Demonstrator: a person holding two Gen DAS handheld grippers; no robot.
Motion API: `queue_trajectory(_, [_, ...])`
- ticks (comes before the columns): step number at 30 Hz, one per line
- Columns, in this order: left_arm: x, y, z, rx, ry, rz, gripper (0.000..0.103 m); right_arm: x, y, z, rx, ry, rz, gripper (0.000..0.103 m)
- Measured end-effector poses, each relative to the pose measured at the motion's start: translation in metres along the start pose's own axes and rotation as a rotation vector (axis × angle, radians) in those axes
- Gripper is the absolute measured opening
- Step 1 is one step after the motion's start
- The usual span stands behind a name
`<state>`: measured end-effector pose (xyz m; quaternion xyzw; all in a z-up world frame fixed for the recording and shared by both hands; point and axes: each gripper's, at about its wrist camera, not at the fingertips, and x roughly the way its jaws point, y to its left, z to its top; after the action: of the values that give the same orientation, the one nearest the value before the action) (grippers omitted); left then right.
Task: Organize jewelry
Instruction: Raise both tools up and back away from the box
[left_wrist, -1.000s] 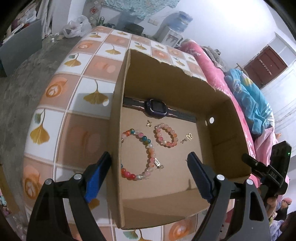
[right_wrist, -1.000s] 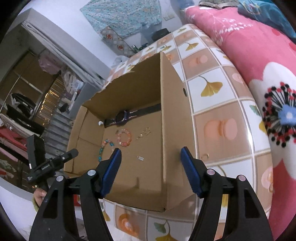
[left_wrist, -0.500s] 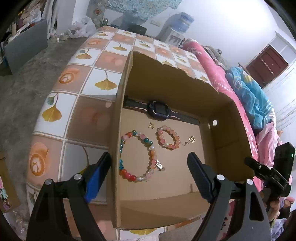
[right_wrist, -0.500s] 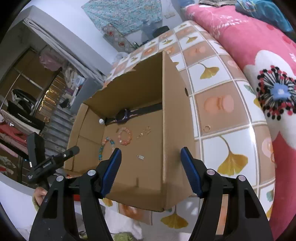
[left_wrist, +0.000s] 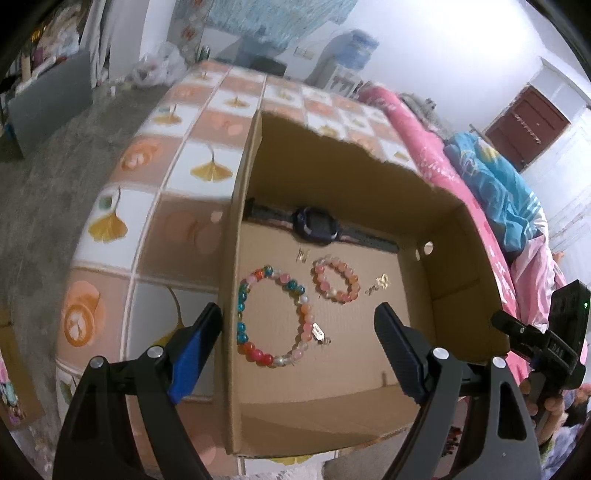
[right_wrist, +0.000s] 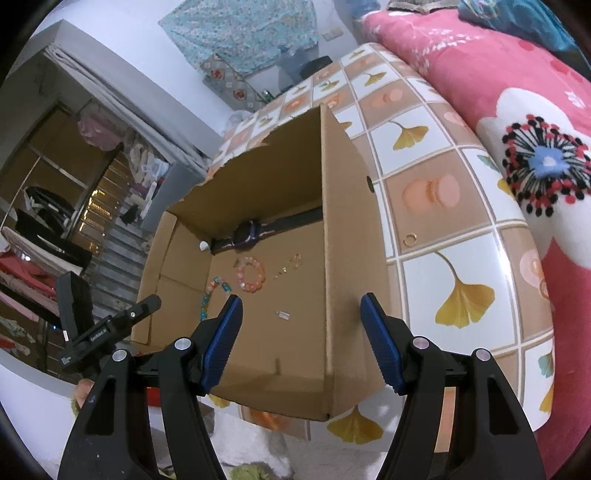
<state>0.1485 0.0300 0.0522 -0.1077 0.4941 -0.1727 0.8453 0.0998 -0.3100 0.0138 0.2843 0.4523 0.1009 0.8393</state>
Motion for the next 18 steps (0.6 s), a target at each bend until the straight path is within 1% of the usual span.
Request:
queue_trajectory(3, [-0.015,-0.007,-0.004,0.049,-0.075,0.04,0.083,-0.012,0.001,-0.004,-0.007,-0.053,-0.032,0.065])
queue_trajectory(7, [-0.042,-0.017,-0.012,0.085,-0.168,0.047,0.084,-0.03,0.003,-0.012,-0.033,-0.133,-0.088,0.069])
queue_trajectory(11, [-0.068,-0.027,-0.023,0.1,-0.245,0.047,0.093,-0.052,0.007,-0.025,-0.066,-0.217,-0.145,0.075])
queue_trajectory(14, [-0.083,-0.036,-0.033,0.112,-0.288,0.057,0.097,-0.067,0.016,-0.037,-0.107,-0.268,-0.182,0.081])
queue_trajectory(15, [-0.087,-0.038,-0.036,0.117,-0.297,0.057,0.097,-0.074,0.02,-0.042,-0.13,-0.289,-0.195,0.082])
queue_trajectory(17, [-0.096,-0.046,-0.044,0.136,-0.321,0.059,0.097,-0.081,0.028,-0.05,-0.166,-0.314,-0.214,0.087])
queue_trajectory(18, [-0.1,-0.05,-0.049,0.145,-0.335,0.063,0.097,-0.085,0.033,-0.055,-0.193,-0.327,-0.225,0.087])
